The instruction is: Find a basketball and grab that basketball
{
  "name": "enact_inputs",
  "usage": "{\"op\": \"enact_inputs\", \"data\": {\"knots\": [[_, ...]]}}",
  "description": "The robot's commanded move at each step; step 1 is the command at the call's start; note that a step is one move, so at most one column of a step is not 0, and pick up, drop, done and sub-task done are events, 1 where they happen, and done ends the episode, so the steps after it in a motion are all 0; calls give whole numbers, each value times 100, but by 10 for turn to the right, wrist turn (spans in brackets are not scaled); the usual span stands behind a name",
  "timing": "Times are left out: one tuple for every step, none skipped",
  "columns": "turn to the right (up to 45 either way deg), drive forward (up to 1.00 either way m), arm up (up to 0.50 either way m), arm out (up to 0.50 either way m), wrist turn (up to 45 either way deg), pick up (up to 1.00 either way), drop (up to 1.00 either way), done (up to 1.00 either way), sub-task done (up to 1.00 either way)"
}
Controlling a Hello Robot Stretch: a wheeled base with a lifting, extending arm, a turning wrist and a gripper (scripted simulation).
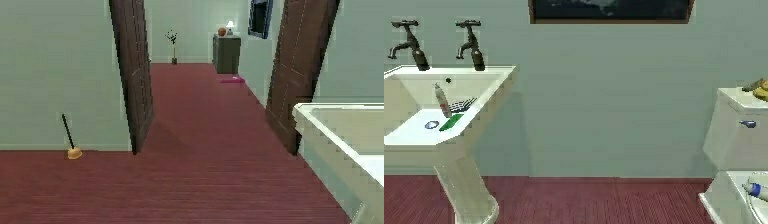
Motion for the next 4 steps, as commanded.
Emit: {"op": "enact_inputs", "data": {"knots": [[0, 100, 0, 0, 0, 0, 0, 0, 0], [0, 100, 0, 0, 0, 0, 0, 0, 0], [0, 100, 0, 0, 0, 0, 0, 0, 0], [90, 0, 0, 0, 0, 0, 0, 0, 0]]}}
